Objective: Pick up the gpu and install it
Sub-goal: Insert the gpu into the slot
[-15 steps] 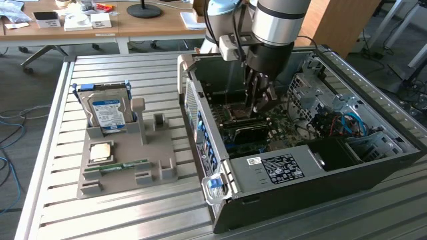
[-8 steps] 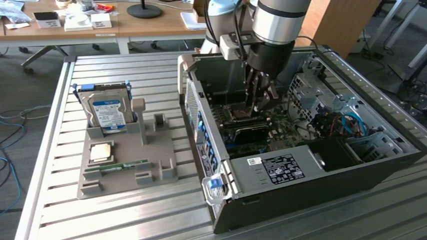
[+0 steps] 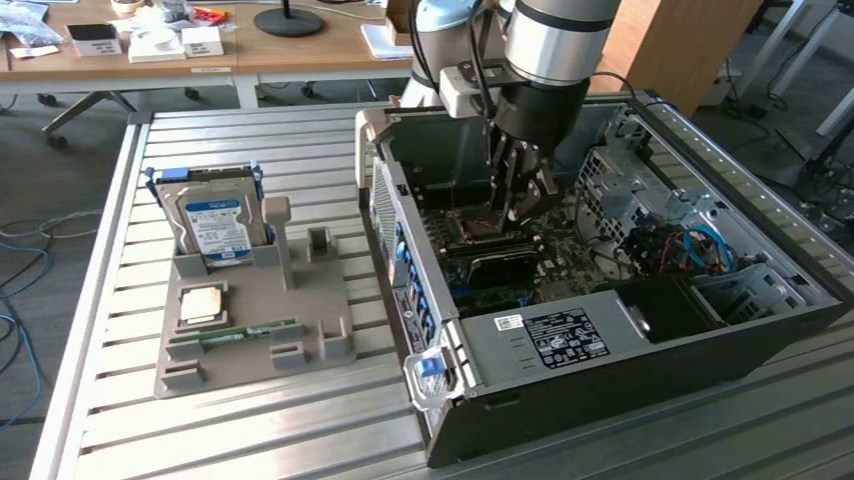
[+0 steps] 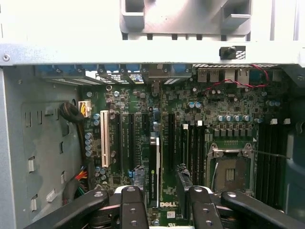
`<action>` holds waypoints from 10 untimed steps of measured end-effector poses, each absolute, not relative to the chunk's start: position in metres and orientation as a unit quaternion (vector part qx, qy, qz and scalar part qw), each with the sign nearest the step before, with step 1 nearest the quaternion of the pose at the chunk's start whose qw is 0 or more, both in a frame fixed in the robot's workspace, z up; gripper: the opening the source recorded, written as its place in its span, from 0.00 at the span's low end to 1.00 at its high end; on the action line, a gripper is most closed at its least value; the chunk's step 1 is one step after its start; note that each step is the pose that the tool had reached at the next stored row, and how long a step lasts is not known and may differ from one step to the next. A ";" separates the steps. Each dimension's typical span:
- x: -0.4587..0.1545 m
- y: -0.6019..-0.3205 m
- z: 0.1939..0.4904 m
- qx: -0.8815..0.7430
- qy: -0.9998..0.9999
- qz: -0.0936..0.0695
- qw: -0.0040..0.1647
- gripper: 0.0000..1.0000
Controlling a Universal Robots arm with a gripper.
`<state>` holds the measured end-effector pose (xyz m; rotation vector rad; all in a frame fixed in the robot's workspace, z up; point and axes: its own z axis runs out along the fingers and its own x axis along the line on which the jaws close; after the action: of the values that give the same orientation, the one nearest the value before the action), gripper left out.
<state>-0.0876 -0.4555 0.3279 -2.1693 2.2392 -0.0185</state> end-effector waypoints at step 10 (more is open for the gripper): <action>-0.088 -0.456 0.331 -0.696 0.718 -0.006 0.012 0.40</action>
<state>-0.0876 -0.4555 0.3305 -2.1694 2.2394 -0.0185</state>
